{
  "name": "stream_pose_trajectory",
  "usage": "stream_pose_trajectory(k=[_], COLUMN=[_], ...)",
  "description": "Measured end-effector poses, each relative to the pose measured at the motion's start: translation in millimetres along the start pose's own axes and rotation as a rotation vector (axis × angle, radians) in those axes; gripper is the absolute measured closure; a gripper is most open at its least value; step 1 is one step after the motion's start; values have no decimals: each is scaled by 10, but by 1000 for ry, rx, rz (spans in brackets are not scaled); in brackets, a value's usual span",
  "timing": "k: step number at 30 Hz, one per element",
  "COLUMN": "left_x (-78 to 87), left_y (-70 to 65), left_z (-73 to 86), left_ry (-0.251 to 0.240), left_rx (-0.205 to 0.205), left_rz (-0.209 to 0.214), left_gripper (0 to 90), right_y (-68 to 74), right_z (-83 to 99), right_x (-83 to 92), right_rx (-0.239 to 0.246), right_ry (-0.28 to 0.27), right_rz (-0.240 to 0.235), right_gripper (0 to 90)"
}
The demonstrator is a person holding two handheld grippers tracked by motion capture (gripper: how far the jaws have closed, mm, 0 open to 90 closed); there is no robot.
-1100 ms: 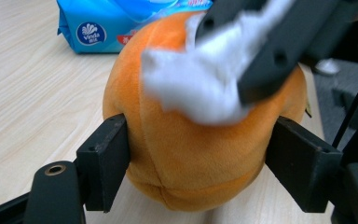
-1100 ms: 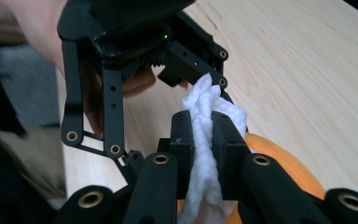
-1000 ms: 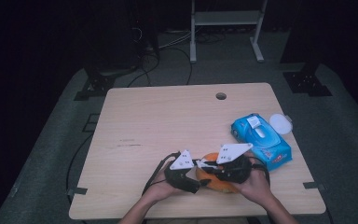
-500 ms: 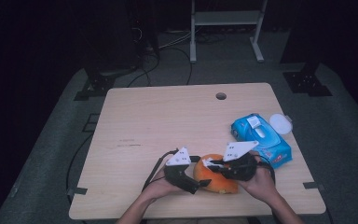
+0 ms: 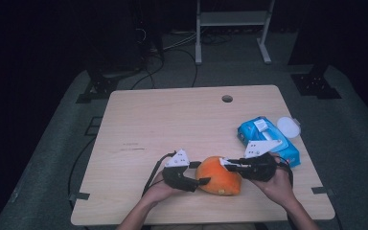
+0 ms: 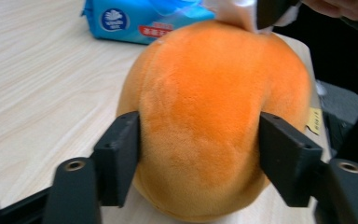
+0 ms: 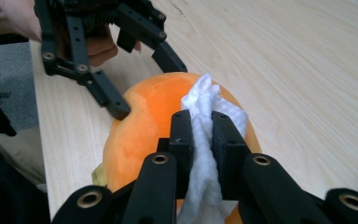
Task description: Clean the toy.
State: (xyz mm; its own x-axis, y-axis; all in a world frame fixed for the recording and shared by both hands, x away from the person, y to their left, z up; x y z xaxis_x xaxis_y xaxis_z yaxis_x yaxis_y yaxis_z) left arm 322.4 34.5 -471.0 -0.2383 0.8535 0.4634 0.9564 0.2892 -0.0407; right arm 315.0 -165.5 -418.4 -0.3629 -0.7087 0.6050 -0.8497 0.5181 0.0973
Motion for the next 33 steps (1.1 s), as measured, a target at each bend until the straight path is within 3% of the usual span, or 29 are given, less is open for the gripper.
stream_pose_trajectory(k=[3, 5, 7, 9, 11, 16, 18, 19, 21, 23, 27, 29, 31, 33], left_x=[44, 15, -60, -83, -57, -27, -23, -14, 8, 20, 31, 37, 56, 90], left_y=[-16, -39, -85, -91, -51, 0, 15, 38, 71, 78, 49, 2, -46, -91], left_z=[-98, -167, -150, -88, -69, -47, -38, -28, -20, -15, -30, -37, -37, -28], left_ry=[-59, -95, -76, -48, -38, -23, -28, -23, -28, -37, -43, -33, -18, -3], left_rx=[-49, -81, -142, -135, -83, -60, -44, -31, 6, 22, 20, 10, -16, -48], left_rz=[5, 2, 0, 13, 3, -36, -37, -41, -53, -53, -47, -24, -7, 37], left_gripper=[189, 104, 86, 170, 303, 351, 349, 347, 341, 337, 325, 318, 299, 280], right_y=[57, 137, 228, 274, 256, 119, 106, 116, 159, 183, 96, 19, -29, -48], right_z=[13, -2, -34, -60, -56, -38, -21, 18, 25, 20, 13, 33, 68, 81], right_x=[-66, -118, -171, -191, -184, -68, -47, -22, -16, -23, -49, -64, -79, -75], right_rx=[22, 31, 64, 94, 100, 59, 52, 46, 61, 74, 35, 1, -21, -16], right_ry=[12, 5, 10, 22, 25, 15, 18, 25, 35, 42, 26, 10, 15, 17], right_rz=[-42, -104, -121, -100, -72, -31, -36, -87, -132, -136, -72, -45, -51, -20], right_gripper=[791, 792, 791, 791, 791, 792, 791, 791, 790, 791, 792, 794, 794, 792])
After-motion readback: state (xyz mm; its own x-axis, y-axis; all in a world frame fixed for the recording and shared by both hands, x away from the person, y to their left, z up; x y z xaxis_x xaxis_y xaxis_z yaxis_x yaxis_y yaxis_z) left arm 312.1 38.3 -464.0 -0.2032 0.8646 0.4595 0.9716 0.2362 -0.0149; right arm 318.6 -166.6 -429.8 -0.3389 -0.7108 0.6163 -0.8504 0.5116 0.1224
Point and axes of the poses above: each handheld gripper's, and its own axes: x roughly backward along the jaws, z roughly out of its underside, y roughly to its left, the point moved 5 cm from there along -x, roughly forward along the jaws, and after that the axes turned 6 degrees about -x, right-handed, at the moved point
